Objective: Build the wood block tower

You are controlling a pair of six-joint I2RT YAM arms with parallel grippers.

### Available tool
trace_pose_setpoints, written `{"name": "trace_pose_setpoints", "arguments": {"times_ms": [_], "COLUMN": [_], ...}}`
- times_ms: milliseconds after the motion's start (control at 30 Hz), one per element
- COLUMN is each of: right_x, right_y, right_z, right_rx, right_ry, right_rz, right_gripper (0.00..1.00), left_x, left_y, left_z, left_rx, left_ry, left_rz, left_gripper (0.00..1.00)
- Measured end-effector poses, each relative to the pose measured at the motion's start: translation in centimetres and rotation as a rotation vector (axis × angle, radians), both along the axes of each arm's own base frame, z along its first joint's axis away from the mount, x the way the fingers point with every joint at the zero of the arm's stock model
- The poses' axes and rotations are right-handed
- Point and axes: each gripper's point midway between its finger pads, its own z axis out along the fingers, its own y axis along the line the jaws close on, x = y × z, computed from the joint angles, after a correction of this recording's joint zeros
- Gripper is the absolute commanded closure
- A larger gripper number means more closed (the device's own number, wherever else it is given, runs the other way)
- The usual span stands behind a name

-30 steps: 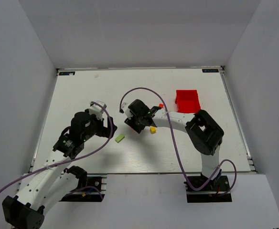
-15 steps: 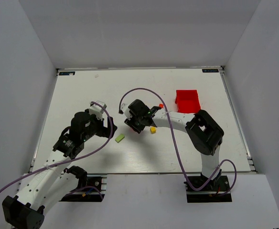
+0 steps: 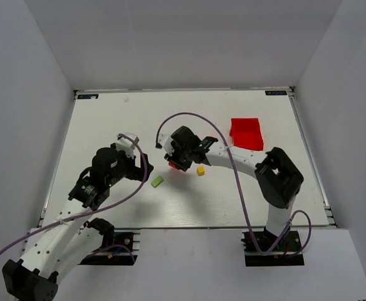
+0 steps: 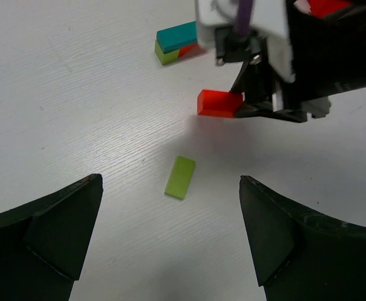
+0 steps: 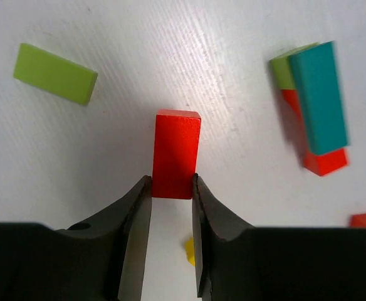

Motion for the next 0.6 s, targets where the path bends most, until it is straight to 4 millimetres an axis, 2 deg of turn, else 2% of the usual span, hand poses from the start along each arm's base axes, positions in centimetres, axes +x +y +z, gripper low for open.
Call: {"name": "trace_pose_setpoints", "arguments": {"times_ms": [100, 167, 267, 467, 600], "right_x": [0.9, 2.1, 4.2, 7.3, 9.4], "right_y": [-0.3, -0.5, -0.8, -1.1, -0.3], "right_z": [3.2, 5.3, 7.4, 9.7, 10.0], "right_rx": [0.035, 0.056, 0.066, 0.037, 0.038], "right_ry": [-0.071, -0.131, -0.205, -0.258, -0.243], "right_rz": [0.022, 0.037, 0.059, 0.182, 0.281], "right_gripper": [1.0, 1.0, 1.0, 1.0, 1.0], "left_x": [-0.1, -0.1, -0.2, -0.2, -0.2], "left_y": [0.0, -0.1, -0.1, -0.2, -0.3], "left_z": [0.1, 0.2, 0.3, 0.3, 0.3], "left_rx": [-0.001, -0.002, -0.007, -0.007, -0.006], "left_ry": [-0.004, -0.007, -0.01, -0.011, -0.013], "left_rz": [-0.005, -0.008, -0.014, -0.022, -0.027], "left_gripper": [0.0, 0.0, 0.0, 0.0, 0.0]}}
